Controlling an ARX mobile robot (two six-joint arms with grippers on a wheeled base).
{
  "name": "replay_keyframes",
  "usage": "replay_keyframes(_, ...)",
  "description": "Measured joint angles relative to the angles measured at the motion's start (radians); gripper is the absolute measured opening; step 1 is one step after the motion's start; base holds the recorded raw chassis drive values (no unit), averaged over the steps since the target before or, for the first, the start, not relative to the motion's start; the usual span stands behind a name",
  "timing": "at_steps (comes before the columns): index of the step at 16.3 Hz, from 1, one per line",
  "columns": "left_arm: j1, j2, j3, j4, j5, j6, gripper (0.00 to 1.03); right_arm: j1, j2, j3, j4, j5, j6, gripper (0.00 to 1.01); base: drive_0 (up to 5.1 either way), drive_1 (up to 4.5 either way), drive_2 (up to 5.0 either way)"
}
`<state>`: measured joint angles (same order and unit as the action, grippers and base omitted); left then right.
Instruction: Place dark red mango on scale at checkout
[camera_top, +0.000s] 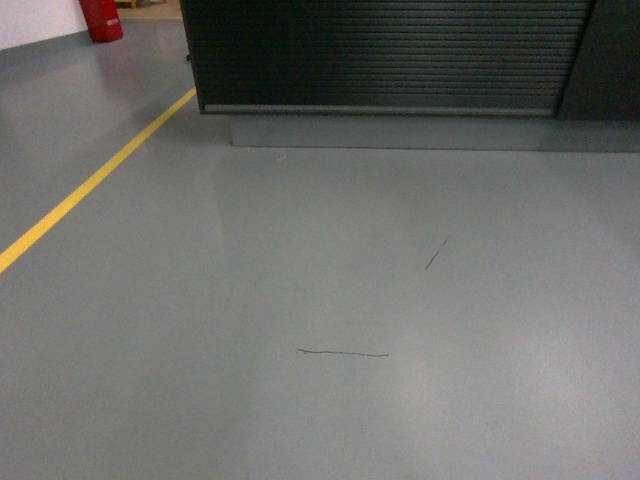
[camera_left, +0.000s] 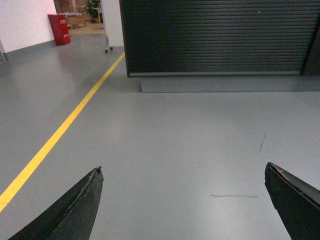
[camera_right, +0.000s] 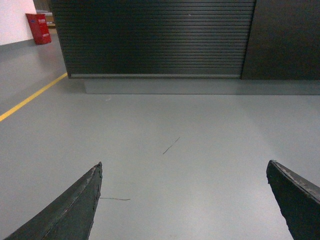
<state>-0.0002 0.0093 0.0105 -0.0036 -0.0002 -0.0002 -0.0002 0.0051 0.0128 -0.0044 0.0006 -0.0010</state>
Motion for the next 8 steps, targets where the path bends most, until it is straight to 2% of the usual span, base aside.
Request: replay_keyframes(8, 0.000, 0.000, 0.000, 0.000, 0.000, 0.000, 0.98, 0.000, 0.000, 0.000, 0.000, 0.000, 0.000, 0.98, 0.0, 2.74, -2.7)
